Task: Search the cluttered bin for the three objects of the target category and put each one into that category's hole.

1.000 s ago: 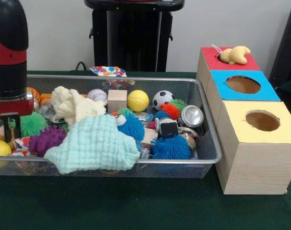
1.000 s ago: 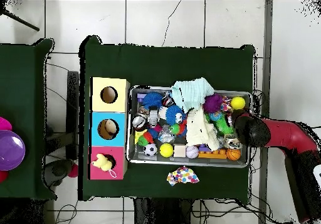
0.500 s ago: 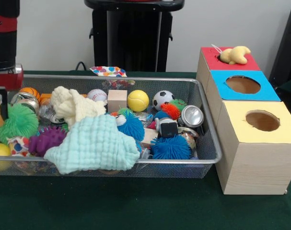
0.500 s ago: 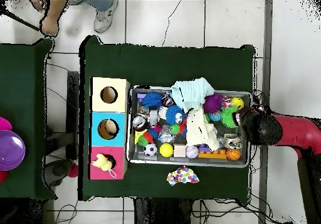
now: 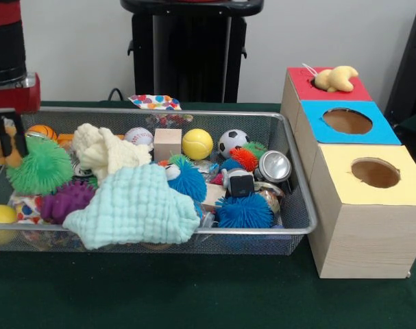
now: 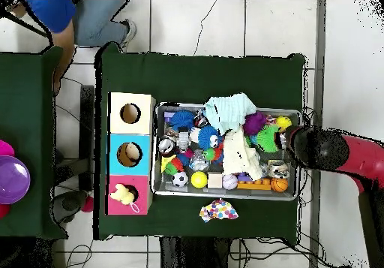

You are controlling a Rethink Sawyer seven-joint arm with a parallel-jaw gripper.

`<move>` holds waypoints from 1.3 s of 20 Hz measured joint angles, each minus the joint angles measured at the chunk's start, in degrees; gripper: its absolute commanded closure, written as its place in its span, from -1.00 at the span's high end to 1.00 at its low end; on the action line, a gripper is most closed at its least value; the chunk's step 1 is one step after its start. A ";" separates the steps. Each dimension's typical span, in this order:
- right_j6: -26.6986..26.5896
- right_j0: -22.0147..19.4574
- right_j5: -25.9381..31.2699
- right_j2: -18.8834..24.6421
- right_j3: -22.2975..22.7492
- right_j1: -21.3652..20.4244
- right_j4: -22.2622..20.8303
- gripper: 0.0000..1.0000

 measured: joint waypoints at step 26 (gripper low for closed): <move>0.00 4.02 9.11 -0.05 11.12 -5.63 19.51 -1.00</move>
